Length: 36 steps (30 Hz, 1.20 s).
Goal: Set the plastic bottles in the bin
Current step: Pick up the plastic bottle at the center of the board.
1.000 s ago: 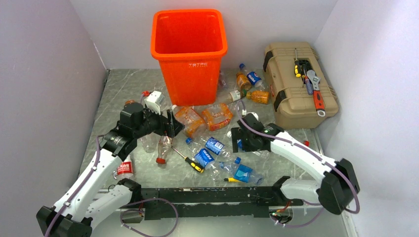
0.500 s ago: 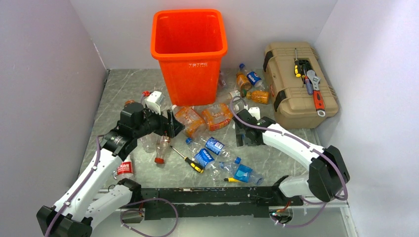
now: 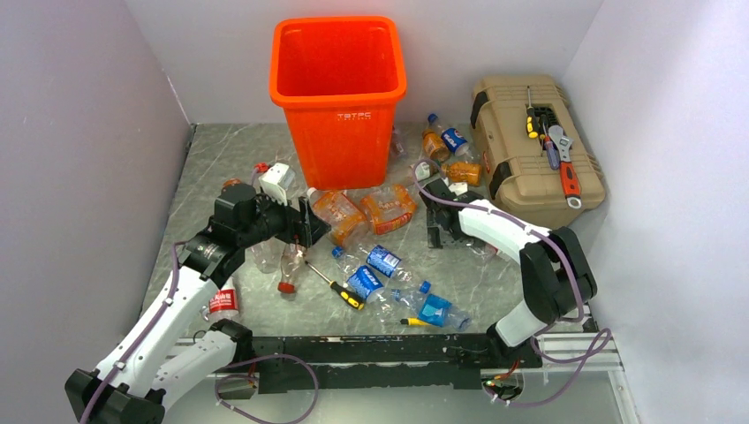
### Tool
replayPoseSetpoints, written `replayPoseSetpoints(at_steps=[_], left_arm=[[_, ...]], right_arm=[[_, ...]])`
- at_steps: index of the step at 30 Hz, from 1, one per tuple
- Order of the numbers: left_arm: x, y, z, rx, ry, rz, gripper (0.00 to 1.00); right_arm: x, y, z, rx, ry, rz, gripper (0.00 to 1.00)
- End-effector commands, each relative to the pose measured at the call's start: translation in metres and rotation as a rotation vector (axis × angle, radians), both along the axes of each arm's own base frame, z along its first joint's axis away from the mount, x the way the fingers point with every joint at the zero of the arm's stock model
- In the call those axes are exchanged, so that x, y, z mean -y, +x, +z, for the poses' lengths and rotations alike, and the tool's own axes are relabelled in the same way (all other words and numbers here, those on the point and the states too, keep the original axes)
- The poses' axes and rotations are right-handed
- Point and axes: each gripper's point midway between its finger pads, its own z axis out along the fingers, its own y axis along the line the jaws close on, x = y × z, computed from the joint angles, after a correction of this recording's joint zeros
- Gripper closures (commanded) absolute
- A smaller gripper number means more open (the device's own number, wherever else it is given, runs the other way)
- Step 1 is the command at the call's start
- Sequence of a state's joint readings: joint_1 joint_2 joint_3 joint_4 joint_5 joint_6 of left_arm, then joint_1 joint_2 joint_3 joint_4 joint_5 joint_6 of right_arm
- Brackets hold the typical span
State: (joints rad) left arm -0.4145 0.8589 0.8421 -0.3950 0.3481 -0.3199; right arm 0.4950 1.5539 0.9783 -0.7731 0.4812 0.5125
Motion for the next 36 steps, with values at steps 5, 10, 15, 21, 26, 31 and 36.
replayPoseSetpoints(at_steps=[5, 10, 15, 21, 26, 31, 36], left_arm=[[0.005, -0.002, 0.027, 0.059, -0.048, -0.028, 0.07], [0.005, -0.001, 0.026, 0.055, -0.046, -0.029, 0.07], [0.005, 0.000, 0.024, 0.050, -0.042, -0.025, 0.07], [0.004, -0.001, 0.026, 0.059, -0.045, -0.025, 0.07], [0.005, -0.002, 0.027, 0.059, -0.051, -0.030, 0.07], [0.006, -0.003, 0.025, 0.052, -0.046, -0.033, 0.07], [0.007, -0.004, 0.026, 0.057, -0.048, -0.039, 0.07]], right_arm=[[-0.027, 0.001, -0.022, -0.031, 0.155, 0.033, 0.03], [-0.069, -0.007, -0.005, -0.006, 0.419, 0.038, 0.03], [-0.075, 0.004, 0.038, 0.112, 0.481, 0.025, 0.01], [-0.018, 0.018, 0.069, 0.255, 0.228, -0.039, 0.00], [0.018, 0.030, 0.050, 0.286, 0.181, -0.154, 0.00], [0.007, 0.040, 0.030, 0.254, 0.238, -0.118, 0.00], [-0.006, 0.032, 0.019, 0.212, 0.304, -0.082, 0.00]])
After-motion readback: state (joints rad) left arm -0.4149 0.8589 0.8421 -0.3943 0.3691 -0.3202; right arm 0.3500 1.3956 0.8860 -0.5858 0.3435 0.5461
